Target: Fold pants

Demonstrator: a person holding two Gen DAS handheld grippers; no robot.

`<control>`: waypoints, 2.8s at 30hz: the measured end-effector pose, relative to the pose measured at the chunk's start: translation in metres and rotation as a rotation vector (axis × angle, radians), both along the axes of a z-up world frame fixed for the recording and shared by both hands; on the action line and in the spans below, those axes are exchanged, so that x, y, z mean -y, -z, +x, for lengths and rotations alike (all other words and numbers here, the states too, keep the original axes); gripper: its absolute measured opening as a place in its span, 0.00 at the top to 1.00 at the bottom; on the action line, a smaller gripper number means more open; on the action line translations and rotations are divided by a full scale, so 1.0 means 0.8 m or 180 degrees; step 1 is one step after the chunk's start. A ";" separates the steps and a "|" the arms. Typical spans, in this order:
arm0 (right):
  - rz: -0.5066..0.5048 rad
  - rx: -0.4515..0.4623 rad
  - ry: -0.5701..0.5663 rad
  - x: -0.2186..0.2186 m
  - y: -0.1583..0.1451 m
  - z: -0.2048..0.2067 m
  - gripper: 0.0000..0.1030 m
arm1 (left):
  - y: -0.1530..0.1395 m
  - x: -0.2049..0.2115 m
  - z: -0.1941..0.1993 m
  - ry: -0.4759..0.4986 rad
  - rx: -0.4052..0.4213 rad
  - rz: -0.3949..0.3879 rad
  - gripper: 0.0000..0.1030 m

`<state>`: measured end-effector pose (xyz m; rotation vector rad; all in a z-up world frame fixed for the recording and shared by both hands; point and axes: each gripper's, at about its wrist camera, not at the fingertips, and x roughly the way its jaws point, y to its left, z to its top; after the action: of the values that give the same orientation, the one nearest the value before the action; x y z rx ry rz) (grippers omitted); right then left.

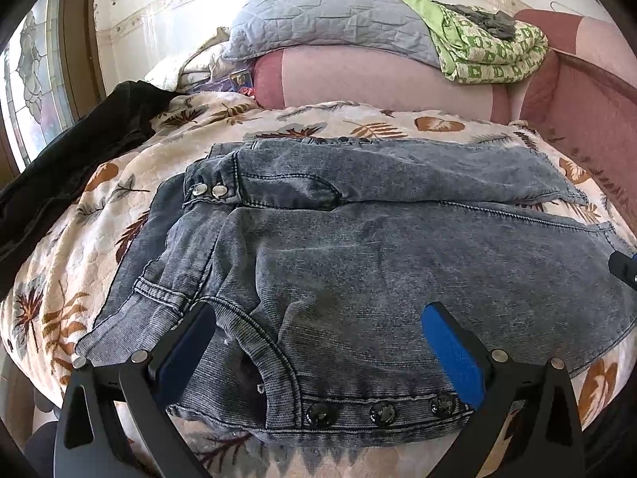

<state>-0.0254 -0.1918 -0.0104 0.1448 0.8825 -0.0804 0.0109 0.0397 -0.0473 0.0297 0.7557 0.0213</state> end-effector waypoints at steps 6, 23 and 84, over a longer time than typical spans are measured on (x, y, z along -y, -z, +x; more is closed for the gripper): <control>-0.0060 0.0072 0.0009 0.000 0.001 -0.002 0.00 | -0.003 0.000 -0.001 0.0000 0.0037 -0.0013 0.00; -0.0049 0.0085 0.0037 0.002 0.000 -0.003 0.00 | -0.007 -0.014 -0.001 -0.0104 0.0039 -0.0165 0.00; -0.0811 -0.1219 -0.0033 0.201 0.009 0.156 0.91 | -0.003 -0.171 0.121 -0.0580 -0.0910 -0.0123 0.90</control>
<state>0.0993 -0.3530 -0.0177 -0.1181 1.2456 -0.2147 0.1077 0.1764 -0.0453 -0.0746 1.0428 0.1788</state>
